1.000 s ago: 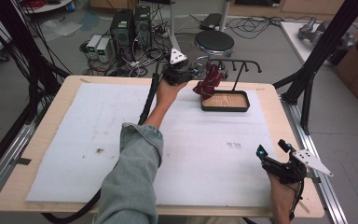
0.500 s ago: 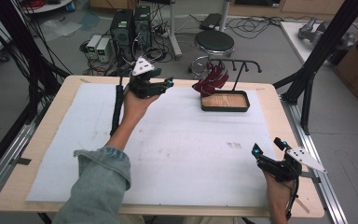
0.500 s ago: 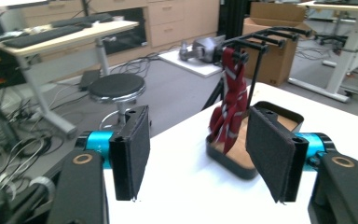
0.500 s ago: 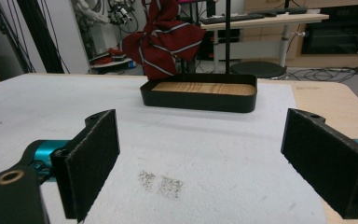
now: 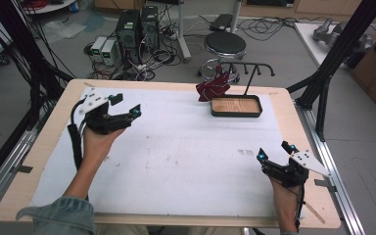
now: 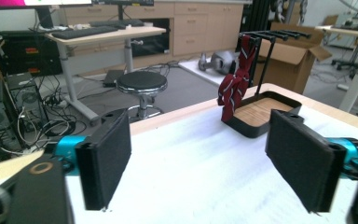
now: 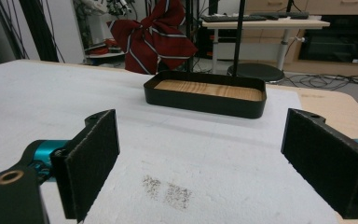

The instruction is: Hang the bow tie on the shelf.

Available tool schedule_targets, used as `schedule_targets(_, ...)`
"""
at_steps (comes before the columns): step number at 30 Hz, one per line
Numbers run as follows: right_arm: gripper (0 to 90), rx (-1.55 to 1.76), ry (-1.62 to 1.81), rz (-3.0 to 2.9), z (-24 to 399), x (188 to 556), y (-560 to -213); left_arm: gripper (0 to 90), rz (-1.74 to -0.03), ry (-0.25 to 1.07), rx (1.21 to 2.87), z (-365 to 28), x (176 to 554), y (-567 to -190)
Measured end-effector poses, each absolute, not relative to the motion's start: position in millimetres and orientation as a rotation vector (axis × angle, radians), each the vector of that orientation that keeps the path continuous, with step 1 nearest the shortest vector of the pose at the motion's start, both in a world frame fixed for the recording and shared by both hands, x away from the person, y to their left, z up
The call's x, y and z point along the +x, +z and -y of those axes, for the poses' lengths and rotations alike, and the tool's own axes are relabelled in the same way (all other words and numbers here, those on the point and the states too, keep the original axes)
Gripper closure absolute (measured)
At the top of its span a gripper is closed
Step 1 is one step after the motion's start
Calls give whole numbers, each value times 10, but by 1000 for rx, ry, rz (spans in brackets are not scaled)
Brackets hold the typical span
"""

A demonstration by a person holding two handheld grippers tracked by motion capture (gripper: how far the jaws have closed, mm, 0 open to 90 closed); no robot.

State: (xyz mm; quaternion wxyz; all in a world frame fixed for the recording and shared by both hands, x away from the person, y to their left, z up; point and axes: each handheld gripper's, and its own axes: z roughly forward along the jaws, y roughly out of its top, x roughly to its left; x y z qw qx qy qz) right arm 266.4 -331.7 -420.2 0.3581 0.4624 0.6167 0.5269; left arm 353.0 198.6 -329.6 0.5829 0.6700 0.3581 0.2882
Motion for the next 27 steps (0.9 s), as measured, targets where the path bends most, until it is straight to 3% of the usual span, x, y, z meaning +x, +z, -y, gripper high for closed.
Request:
schedule_targets(9,102,1217,1346,-1591,3342,2673,-4215,186,-862,709,1561,-2328,3045,-3592)
schedule_targets(27,102,1236,1340,-1604,3341,2674,-4223,183,-920,754,1552,-2592,2718,-4037)
